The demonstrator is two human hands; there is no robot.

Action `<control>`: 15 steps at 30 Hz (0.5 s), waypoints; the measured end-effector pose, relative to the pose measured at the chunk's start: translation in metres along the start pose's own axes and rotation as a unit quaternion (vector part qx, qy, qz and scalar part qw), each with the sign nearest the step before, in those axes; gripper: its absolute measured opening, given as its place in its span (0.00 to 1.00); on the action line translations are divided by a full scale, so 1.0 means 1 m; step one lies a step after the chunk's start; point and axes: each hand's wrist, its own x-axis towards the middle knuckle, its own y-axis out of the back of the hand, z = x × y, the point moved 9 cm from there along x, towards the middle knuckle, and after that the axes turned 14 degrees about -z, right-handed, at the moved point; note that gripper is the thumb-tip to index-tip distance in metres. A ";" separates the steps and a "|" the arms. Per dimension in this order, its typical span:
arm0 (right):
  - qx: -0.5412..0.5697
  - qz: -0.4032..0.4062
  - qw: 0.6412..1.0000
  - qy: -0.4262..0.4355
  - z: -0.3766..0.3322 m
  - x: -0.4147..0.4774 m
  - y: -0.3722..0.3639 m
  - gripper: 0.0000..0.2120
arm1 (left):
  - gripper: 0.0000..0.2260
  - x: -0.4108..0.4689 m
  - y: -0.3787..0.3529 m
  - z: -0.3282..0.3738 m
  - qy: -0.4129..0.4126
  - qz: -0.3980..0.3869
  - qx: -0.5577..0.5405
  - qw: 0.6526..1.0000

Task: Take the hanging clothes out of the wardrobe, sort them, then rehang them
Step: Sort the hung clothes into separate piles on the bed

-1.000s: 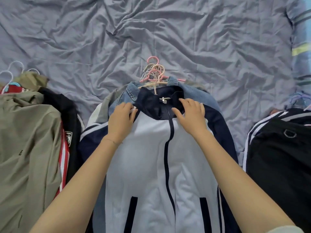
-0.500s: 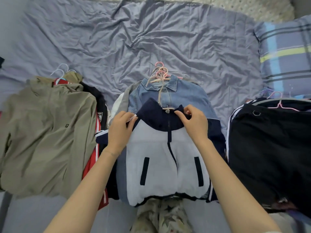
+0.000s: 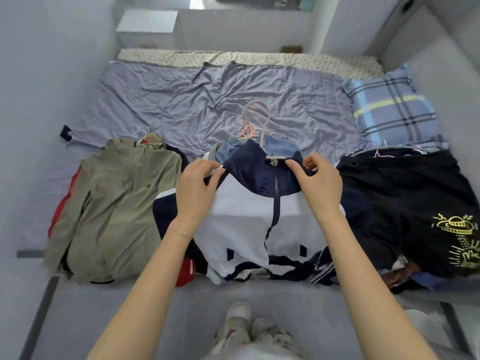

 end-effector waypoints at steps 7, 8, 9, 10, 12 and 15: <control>0.014 -0.012 0.999 0.044 -0.033 -0.061 0.047 0.21 | 0.06 -0.068 0.048 0.069 -0.002 0.066 0.068 0.995; 0.014 -0.015 0.999 0.051 -0.035 -0.067 0.051 0.21 | 0.05 -0.076 0.051 0.075 -0.002 0.070 0.069 0.995; 0.015 -0.018 0.998 0.055 -0.038 -0.073 0.055 0.21 | 0.05 -0.084 0.054 0.080 -0.002 0.070 0.070 0.995; 0.015 -0.020 0.998 0.059 -0.041 -0.080 0.057 0.22 | 0.05 -0.092 0.057 0.083 -0.002 0.069 0.069 0.995; 0.015 -0.026 0.997 0.067 -0.049 -0.093 0.055 0.22 | 0.05 -0.109 0.064 0.084 0.001 0.068 0.066 0.996; 0.010 -0.043 0.996 0.075 -0.065 -0.116 0.042 0.21 | 0.05 -0.139 0.080 0.074 0.016 0.073 0.058 0.996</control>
